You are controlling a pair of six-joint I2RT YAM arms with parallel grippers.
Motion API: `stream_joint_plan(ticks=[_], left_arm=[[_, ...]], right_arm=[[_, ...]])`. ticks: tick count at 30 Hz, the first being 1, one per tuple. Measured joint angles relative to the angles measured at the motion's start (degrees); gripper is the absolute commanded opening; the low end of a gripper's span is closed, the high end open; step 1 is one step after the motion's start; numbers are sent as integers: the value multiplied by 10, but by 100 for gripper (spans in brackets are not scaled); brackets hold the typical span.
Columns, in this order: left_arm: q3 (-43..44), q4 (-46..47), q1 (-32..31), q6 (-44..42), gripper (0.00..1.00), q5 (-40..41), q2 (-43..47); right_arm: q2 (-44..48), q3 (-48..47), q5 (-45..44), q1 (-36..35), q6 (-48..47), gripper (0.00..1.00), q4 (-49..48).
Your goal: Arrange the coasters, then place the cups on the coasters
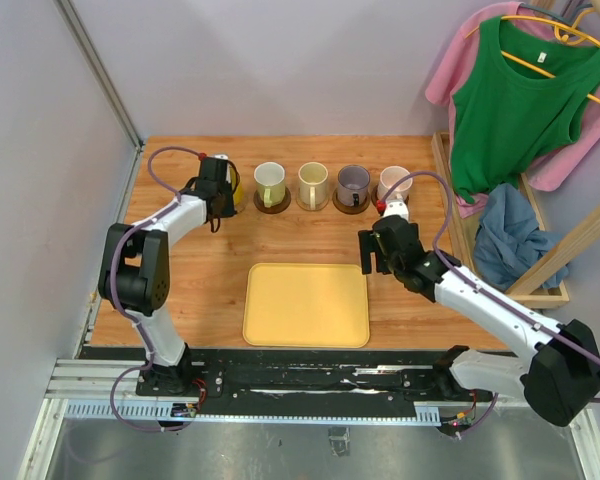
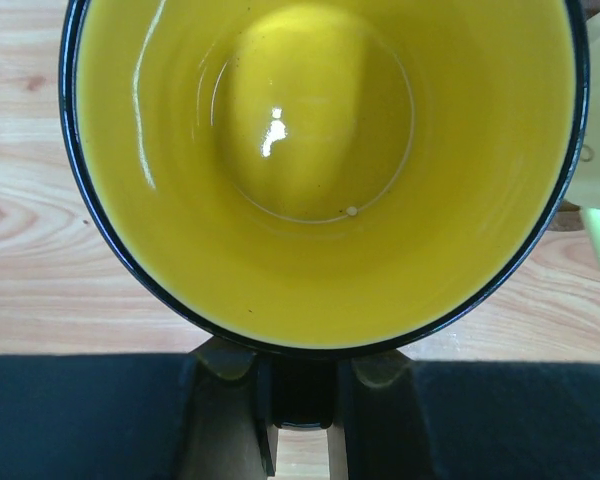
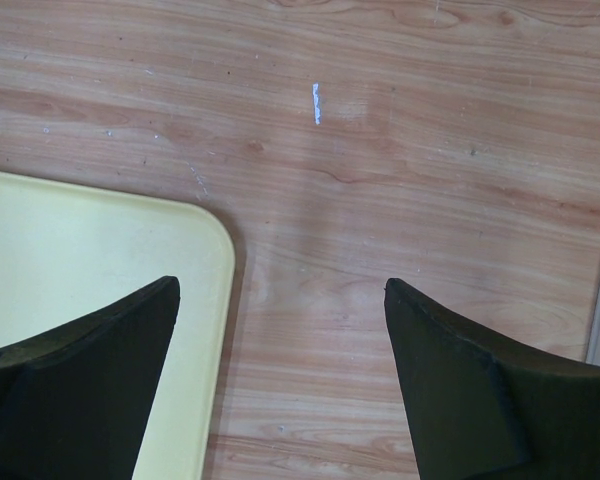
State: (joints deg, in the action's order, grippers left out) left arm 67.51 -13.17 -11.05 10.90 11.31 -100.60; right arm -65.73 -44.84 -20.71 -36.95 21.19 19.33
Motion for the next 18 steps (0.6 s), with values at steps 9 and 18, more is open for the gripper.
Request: stream_joint_plan(ticks=[9, 18], left_arm=[[10, -42, 4, 21, 1, -9, -32], [14, -43, 4, 25, 1, -9, -32]], right_arm=[[-6, -4, 7, 16, 0, 85, -1], [-15, -4, 19, 19, 0, 85, -1]])
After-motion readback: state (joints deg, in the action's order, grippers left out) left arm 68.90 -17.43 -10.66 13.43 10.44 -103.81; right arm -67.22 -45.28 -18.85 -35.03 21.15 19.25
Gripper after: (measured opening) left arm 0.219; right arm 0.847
